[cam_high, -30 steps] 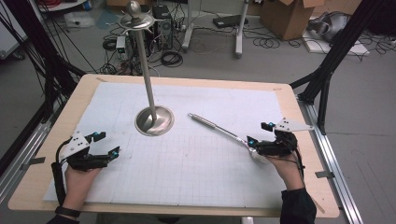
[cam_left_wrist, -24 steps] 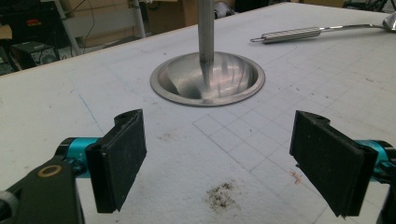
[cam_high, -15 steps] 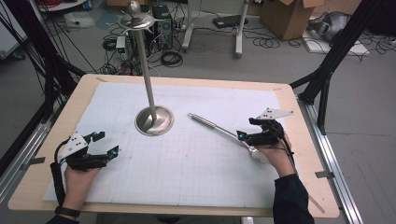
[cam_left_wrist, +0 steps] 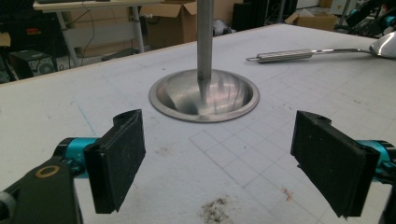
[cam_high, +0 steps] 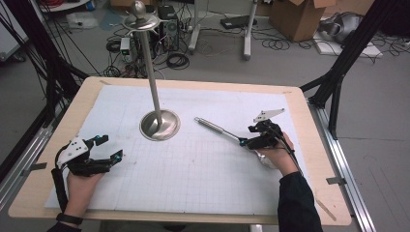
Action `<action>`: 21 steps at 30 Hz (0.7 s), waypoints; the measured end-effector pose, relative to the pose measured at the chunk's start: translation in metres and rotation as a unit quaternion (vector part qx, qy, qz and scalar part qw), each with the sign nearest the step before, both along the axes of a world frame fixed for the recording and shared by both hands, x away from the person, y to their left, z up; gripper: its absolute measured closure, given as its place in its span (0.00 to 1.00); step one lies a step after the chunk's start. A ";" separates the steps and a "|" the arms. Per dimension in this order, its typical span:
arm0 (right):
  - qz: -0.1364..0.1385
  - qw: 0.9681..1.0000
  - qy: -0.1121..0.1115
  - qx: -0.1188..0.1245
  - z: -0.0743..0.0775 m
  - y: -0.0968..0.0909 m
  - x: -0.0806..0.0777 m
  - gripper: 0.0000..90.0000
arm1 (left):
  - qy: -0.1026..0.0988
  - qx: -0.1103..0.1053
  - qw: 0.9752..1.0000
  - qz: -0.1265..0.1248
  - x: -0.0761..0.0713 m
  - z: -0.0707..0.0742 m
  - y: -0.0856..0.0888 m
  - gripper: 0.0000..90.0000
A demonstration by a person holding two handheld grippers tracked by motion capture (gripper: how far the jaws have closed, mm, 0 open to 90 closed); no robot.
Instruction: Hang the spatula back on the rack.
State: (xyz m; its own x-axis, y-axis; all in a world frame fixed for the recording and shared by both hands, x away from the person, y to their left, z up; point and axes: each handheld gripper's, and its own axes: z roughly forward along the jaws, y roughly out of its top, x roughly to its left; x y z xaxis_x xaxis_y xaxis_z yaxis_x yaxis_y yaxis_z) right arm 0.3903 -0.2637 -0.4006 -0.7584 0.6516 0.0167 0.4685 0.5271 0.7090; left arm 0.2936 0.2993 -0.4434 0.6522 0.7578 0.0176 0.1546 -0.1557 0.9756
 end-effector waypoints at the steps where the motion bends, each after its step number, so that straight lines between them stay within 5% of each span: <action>1: 0.000 1.000 0.004 -0.004 -0.001 0.000 0.001 0.35 | 0.001 -0.001 1.000 -0.002 0.000 0.000 -0.001 0.20; 21: 0.007 0.995 0.075 -0.063 -0.020 0.003 0.012 0.52 | -0.006 -0.005 1.000 0.005 -0.003 0.005 0.001 0.20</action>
State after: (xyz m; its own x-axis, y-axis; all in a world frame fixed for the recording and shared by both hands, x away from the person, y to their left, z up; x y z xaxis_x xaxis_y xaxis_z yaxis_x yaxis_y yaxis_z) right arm 0.4025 -0.2605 -0.4209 -0.7628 0.6448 0.0487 0.5555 0.6149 0.5598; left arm 0.2909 0.3001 -0.4384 0.6448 0.7642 0.0177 0.1449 -0.1450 0.9788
